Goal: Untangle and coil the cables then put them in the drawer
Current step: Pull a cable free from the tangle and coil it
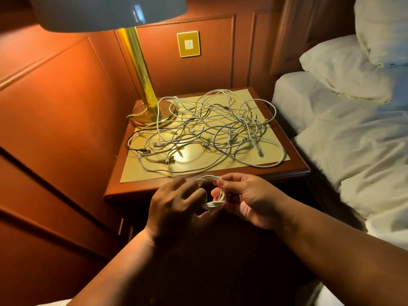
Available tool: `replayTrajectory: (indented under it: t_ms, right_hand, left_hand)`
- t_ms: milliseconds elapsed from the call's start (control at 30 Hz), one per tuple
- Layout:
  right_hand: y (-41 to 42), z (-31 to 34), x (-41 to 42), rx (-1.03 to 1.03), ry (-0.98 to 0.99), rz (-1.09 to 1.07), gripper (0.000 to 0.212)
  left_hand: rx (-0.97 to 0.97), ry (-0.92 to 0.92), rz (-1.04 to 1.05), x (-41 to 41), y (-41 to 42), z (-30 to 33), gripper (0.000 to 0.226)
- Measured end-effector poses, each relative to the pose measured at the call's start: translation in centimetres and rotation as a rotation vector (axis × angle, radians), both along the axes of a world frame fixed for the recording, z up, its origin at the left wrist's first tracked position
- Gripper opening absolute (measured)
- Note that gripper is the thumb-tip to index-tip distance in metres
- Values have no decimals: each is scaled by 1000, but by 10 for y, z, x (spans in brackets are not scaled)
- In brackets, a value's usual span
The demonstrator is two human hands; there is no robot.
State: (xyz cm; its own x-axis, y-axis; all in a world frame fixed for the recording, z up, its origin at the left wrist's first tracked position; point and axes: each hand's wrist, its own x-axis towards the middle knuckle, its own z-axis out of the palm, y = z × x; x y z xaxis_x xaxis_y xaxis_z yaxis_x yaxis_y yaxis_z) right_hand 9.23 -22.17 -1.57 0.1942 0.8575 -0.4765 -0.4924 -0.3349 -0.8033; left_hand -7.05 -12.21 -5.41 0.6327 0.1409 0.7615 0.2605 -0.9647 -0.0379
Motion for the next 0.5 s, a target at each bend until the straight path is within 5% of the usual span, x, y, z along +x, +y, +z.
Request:
replayTrajectory:
  t_ms: [233,500]
  right_hand:
    - [-21,31,-11,54,-241,79,17]
    - [-53,59,-16,44,-242,-61,22]
  left_hand:
    - [124,24,-47,3,-21,25,34]
    - [155,48,32,6,-42,53,36]
